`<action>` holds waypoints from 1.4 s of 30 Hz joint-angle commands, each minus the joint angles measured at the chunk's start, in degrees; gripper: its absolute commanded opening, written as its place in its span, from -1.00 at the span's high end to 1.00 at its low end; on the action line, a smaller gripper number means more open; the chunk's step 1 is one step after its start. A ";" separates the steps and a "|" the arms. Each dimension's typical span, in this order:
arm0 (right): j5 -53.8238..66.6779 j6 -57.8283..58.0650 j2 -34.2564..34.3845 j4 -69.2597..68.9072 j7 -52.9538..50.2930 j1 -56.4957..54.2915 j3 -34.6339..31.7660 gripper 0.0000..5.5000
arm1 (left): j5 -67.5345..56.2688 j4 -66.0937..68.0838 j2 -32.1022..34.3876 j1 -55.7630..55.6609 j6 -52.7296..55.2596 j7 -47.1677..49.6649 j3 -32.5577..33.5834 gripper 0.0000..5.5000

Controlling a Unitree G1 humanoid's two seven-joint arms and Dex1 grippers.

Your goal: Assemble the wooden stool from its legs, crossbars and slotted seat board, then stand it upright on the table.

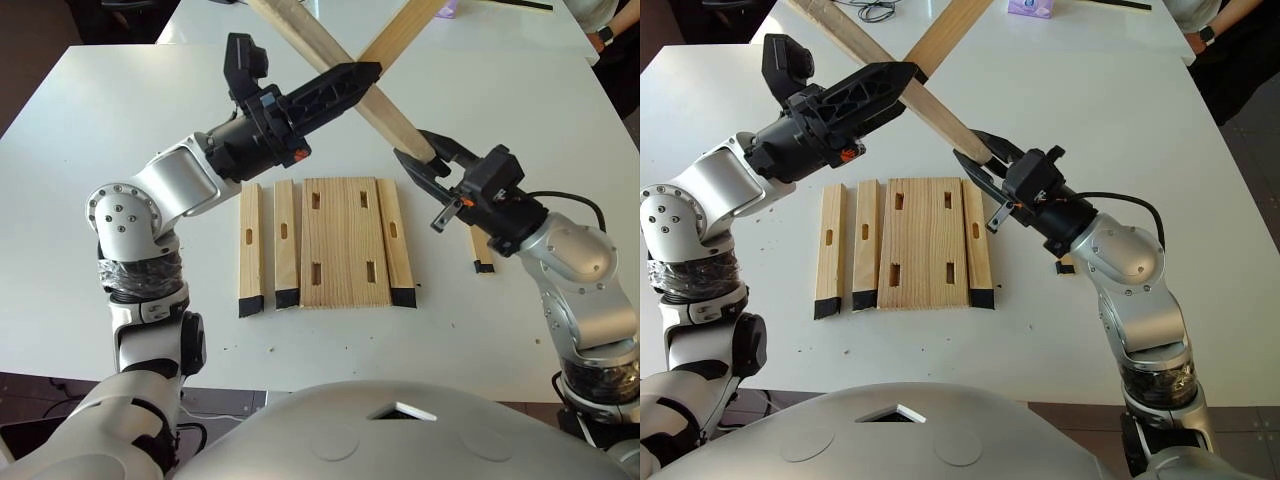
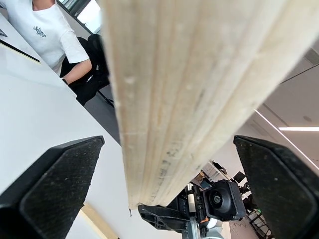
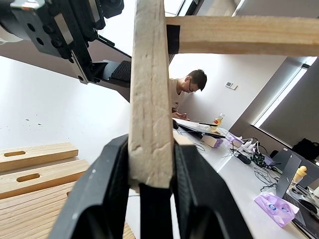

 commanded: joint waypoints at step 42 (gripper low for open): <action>-0.53 -2.89 -3.72 -2.20 4.13 2.22 0.68 0.61 | 6.59 -0.10 3.06 0.32 -0.18 -6.28 -0.82 0.25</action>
